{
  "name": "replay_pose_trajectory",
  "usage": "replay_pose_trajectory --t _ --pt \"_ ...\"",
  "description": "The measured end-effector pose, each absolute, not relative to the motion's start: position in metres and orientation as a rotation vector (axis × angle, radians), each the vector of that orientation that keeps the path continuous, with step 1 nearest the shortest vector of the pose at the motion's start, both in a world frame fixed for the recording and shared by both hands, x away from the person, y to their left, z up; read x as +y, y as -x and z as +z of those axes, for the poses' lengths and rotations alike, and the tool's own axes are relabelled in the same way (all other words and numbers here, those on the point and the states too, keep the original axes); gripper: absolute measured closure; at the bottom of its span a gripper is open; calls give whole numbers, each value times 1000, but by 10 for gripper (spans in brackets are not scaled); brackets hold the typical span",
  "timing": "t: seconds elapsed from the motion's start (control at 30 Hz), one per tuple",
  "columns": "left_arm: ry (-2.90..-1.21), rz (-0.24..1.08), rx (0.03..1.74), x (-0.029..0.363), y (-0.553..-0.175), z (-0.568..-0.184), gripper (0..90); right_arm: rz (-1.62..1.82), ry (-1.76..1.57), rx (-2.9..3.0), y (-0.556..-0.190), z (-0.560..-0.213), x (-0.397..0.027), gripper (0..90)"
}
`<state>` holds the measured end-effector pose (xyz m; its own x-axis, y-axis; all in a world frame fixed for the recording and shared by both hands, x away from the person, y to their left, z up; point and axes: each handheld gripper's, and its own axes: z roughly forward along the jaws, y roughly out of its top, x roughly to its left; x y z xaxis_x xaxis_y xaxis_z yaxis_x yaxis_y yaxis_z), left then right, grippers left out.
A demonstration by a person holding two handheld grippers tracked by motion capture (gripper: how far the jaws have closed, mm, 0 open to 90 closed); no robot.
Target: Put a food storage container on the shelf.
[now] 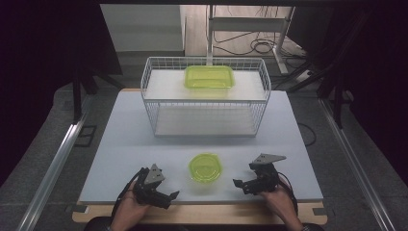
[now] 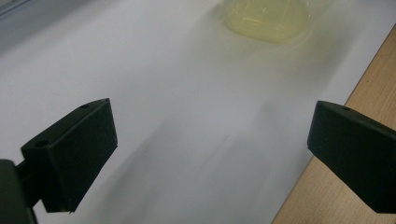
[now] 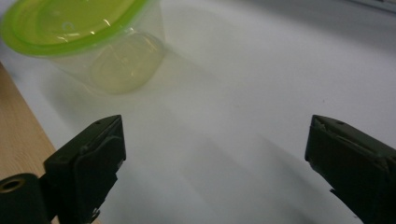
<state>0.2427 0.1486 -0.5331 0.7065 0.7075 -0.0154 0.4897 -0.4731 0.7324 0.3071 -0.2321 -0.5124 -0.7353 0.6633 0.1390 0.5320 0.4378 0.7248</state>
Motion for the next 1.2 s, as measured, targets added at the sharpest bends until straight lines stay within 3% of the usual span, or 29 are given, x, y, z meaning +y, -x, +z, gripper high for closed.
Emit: replay_pose_trajectory --t 0.63,0.87,1.2 --pt "-2106 408 939 163 -234 -530 5 1353 -1203 2483 -316 -495 -220 13" --pt "-2096 407 941 164 -235 -530 9 1362 -1219 2549 -324 -486 -211 198" --pt "-2115 415 930 163 -235 -530 11 1430 -1293 2622 -341 -483 -201 369"
